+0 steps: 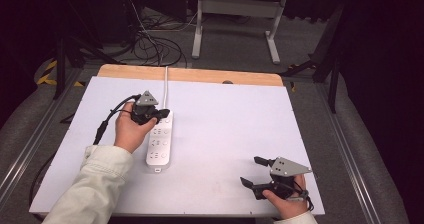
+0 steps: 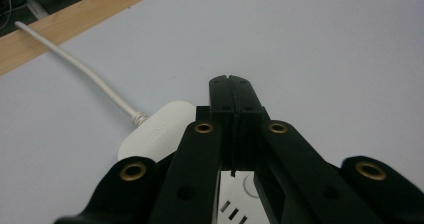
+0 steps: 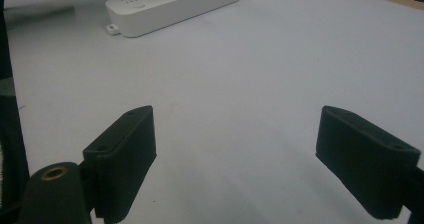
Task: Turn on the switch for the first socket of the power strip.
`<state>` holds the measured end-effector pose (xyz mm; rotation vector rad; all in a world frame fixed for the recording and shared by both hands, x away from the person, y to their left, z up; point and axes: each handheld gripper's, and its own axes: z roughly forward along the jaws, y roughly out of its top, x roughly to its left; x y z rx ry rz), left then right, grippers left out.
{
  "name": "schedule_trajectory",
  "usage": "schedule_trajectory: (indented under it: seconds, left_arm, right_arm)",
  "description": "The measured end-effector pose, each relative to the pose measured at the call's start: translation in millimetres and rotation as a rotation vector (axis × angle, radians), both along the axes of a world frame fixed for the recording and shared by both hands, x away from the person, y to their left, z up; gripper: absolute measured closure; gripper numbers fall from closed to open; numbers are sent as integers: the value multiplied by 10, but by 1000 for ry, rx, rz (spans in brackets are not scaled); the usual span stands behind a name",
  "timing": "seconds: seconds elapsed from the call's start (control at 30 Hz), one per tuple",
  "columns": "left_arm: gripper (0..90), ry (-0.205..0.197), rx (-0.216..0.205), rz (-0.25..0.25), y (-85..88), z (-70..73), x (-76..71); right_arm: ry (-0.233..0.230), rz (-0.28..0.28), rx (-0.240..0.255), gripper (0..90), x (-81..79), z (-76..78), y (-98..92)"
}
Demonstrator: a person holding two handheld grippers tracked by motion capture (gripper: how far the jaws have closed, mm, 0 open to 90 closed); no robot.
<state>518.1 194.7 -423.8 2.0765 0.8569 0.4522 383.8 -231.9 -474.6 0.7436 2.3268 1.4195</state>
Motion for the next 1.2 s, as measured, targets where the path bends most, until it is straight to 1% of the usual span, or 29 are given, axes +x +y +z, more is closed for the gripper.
schedule_trajectory:
  seconds: [0.03, 0.07, 0.13, 0.2, 0.23, 0.27, 0.3, 0.33, 0.37, 0.4, 0.43, 0.47, 0.5, 0.53, 0.57, 0.6, 0.63, 0.67, 0.7, 0.77, 0.83, 0.87, 0.93, 0.97, 1.0, 1.03, 1.07, 1.1, 1.2]
  left_arm:
    - [900, 0, 4, -7, 7, 16, -4]
    - [900, -11, 11, -3, 13, 30, -7]
    - [900, -12, 7, 0, 14, 44, -16]
    - [899, -19, 14, -5, 20, 51, -11]
    - [897, -10, 5, -8, 16, 50, -13]
    - [847, -8, 5, -1, 15, 55, -16]
    - [702, 3, -11, -3, 7, 57, -21]
    - [702, 9, -26, -2, 1, 68, -33]
    - [638, -7, -24, -4, 10, 94, -47]
    - [530, -9, -41, -6, 10, 120, -71]
    - [530, -8, -65, -13, 8, 146, -100]
    - [431, -30, -65, -16, 17, 184, -127]
    - [431, -37, -76, -25, 20, 216, -161]
    - [399, -50, -78, -29, 27, 251, -195]
    - [396, -57, -85, -36, 33, 283, -225]
    - [357, -59, -95, -47, 37, 312, -253]
    - [357, -59, -109, -53, 39, 340, -285]
    - [332, -75, -111, -57, 48, 370, -310]
    - [310, -71, -121, -64, 51, 394, -343]
    - [281, -76, -128, -76, 61, 437, -408]
    - [246, -84, -120, -86, 77, 481, -480]
    - [237, -96, -118, -93, 90, 504, -513]
    - [230, -105, -125, -107, 120, 548, -589]
    - [231, -111, -136, -114, 135, 567, -626]
    - [231, -108, -151, -117, 145, 581, -669]
    - [231, -117, -151, -125, 160, 598, -705]
    - [229, -117, -160, -129, 168, 608, -746]
    - [227, -129, -158, -130, 180, 617, -784]
    - [219, -131, -162, -141, 210, 622, -898]
  right_arm:
    - [1, -1, -2, 165, 1, 0, 2]
    - [1, -1, -3, 165, 3, 0, 4]
    - [0, 0, -3, 165, 2, 0, 4]
    - [0, 2, -1, 165, 1, -2, -3]
    - [0, 0, 1, 165, -1, -1, -7]
    - [-2, 0, 2, 165, 0, 0, -10]
    - [-3, 0, 2, 165, 1, 2, -10]
    - [-3, 0, 2, 165, 1, 2, -10]
    - [-4, 1, 2, 165, 3, 5, -8]
    - [-5, 0, 0, 165, -1, 9, -1]
    - [-5, 0, 0, 165, -1, 9, -1]
    - [-6, 3, 0, 164, -3, 8, 1]
    - [-6, 3, 0, 165, -4, 9, 2]
    - [-6, 2, 1, 165, -5, 11, 3]
    - [-7, 2, 2, 165, -5, 13, 3]
    - [-7, 3, 2, 165, -7, 17, 5]
    - [-7, 3, 2, 165, -7, 17, 5]
    - [-7, 2, 2, 165, -8, 20, 6]
    - [-7, 2, 4, 164, -8, 21, 6]
    - [-7, 2, 4, 164, -4, 20, 5]
    - [-6, 0, 4, 164, -1, 20, 3]
    - [-6, 0, 5, 164, 0, 20, 2]
    - [-7, 0, 7, 164, 1, 22, 0]
    - [-7, -1, 8, 164, 0, 24, -1]
    - [-8, -1, 9, 164, -1, 26, -1]
    - [-8, 0, 10, 164, -1, 27, -1]
    - [-8, 1, 11, 164, -2, 28, 0]
    - [-9, 2, 10, 163, -3, 29, 2]
    - [-11, 4, 12, 159, -6, 34, 2]
